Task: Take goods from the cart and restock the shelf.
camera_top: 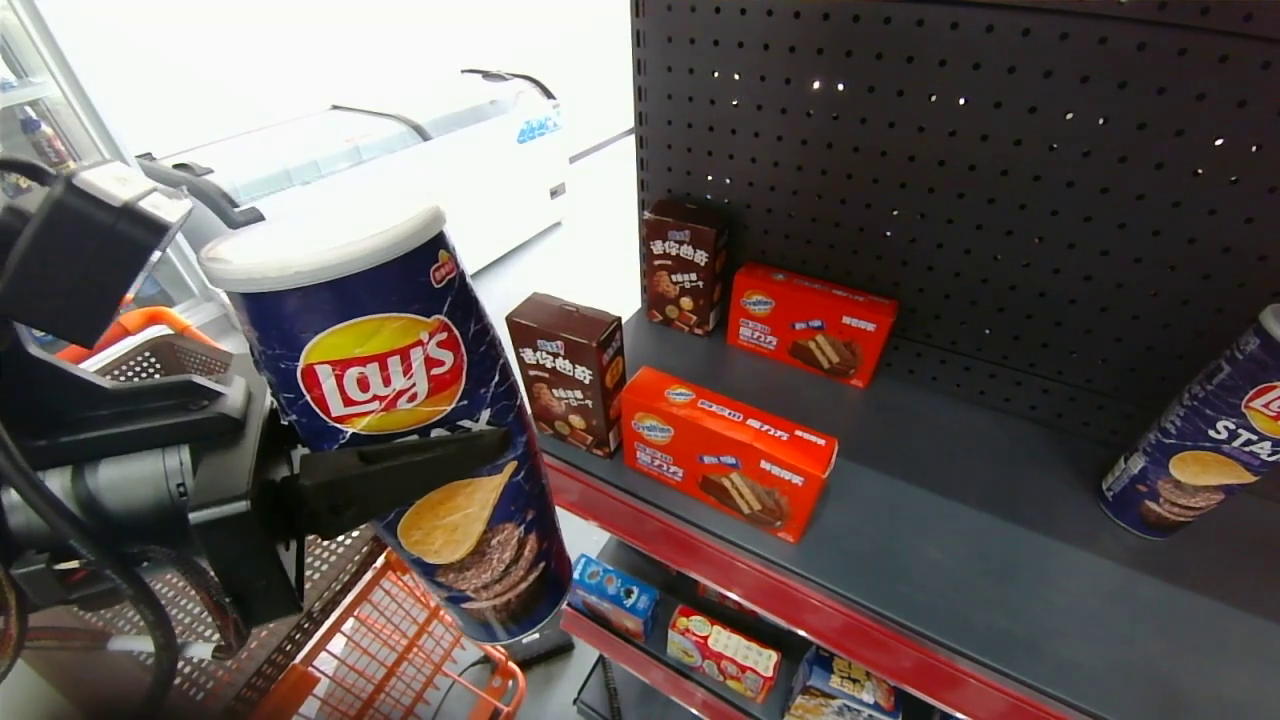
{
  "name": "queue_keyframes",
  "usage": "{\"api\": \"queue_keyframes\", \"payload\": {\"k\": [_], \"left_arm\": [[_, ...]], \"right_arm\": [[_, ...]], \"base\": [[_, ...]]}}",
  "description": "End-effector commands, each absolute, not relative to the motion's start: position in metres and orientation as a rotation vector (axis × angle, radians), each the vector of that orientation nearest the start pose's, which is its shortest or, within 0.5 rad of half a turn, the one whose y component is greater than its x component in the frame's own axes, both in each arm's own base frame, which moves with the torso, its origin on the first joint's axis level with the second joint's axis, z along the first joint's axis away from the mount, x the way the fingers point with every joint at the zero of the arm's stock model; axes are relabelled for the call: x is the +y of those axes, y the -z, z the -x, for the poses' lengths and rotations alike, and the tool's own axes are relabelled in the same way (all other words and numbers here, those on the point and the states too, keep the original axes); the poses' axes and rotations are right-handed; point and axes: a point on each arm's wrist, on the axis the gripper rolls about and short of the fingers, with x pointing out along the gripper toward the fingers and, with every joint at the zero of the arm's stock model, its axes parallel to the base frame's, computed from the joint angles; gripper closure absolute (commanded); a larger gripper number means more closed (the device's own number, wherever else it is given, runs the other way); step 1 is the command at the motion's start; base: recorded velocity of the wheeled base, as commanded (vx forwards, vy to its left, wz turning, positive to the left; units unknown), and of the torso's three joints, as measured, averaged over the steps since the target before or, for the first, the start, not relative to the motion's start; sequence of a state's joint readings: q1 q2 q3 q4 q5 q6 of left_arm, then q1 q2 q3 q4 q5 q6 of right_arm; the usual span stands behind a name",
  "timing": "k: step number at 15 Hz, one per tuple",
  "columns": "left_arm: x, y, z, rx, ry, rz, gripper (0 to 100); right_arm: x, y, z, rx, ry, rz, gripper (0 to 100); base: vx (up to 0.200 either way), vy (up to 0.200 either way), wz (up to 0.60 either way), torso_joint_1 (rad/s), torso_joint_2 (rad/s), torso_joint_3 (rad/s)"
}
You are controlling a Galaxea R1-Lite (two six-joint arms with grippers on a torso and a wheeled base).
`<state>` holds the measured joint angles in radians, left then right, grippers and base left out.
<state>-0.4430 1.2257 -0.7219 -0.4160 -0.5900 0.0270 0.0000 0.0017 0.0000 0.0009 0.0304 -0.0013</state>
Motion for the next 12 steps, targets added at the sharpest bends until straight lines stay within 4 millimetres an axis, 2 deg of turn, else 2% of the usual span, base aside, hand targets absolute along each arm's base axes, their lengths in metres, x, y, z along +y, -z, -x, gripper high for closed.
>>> {"api": "queue_keyframes", "payload": {"k": [1, 12], "left_arm": [[-0.0935, -0.2574, -0.1645, 0.074, 1.053, -0.018, 100], [-0.0950, -0.2616, -0.1656, 0.060, 1.082, -0.018, 100]], "right_arm": [[0.0007, -0.0754, 0.0226, 0.005, -0.031, 0.001, 0], [0.0007, -0.0754, 0.0226, 0.005, -0.031, 0.001, 0]], "base": [[0.000, 0.000, -0.60, 0.002, 0.01, 0.007], [0.000, 0.000, -0.60, 0.002, 0.00, 0.004]]}}
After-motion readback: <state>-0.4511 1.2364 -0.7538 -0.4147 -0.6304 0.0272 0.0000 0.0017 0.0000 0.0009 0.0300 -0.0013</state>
